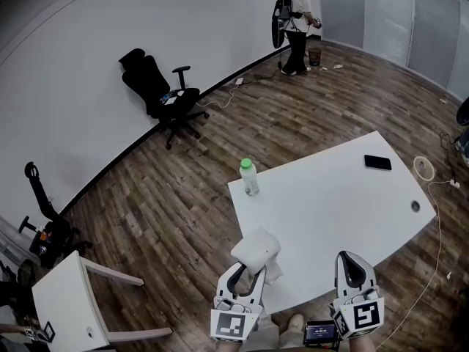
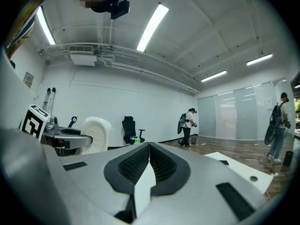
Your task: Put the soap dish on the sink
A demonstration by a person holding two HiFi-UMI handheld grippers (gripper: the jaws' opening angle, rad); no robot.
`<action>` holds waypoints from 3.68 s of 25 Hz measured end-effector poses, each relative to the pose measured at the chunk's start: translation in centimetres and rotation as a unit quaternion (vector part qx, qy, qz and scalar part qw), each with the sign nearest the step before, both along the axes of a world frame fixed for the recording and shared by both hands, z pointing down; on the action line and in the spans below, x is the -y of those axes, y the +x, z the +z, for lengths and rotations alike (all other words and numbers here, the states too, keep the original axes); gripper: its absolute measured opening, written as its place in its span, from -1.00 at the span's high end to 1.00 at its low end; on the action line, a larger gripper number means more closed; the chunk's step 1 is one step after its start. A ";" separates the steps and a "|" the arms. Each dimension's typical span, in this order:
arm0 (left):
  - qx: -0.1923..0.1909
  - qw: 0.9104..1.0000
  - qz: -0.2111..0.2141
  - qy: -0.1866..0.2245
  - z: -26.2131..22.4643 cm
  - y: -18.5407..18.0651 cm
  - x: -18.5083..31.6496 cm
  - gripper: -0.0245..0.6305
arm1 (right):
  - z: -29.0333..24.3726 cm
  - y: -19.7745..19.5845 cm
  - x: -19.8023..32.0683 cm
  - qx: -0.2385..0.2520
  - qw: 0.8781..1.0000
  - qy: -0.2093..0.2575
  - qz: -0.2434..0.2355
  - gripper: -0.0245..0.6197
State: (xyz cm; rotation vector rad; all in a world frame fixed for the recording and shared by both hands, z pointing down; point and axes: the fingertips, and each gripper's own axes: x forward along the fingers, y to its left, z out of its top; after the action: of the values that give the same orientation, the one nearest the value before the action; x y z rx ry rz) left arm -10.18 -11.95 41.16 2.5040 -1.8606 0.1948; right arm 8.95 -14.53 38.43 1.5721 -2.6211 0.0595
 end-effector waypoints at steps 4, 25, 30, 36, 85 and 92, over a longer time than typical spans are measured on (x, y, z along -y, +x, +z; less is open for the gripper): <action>-0.015 1.000 0.007 -0.015 1.5 -0.4 0.5 0.50 | 0.7 -0.7 0.4 0.000 1.000 -0.004 -0.002 0.90; -0.049 0.990 0.065 -0.115 9.0 -0.2 1.7 0.50 | 5.1 -3.2 2.0 -0.002 0.999 -0.049 -0.020 0.90; -0.047 0.988 0.075 -0.126 9.7 -0.3 1.6 0.50 | 7.4 -3.9 2.3 -0.011 0.997 -0.070 -0.023 0.90; -0.053 0.983 0.096 -0.149 10.9 0.9 1.3 0.50 | 8.9 -3.7 1.9 -0.025 0.995 -0.096 -0.031 0.90; -0.237 0.888 0.097 -0.382 24.1 3.6 2.3 0.50 | 25.6 -4.0 3.4 -0.087 0.956 -0.279 -0.016 0.90; -0.258 0.867 0.080 -0.418 26.2 3.2 2.0 0.50 | 25.7 -5.5 3.0 -0.086 0.955 -0.281 -0.030 0.90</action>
State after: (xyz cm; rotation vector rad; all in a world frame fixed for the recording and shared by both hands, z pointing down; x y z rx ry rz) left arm -7.01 -13.96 67.35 1.8349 -1.0294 0.2358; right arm 3.43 -17.50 64.17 1.2338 -2.2346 0.5789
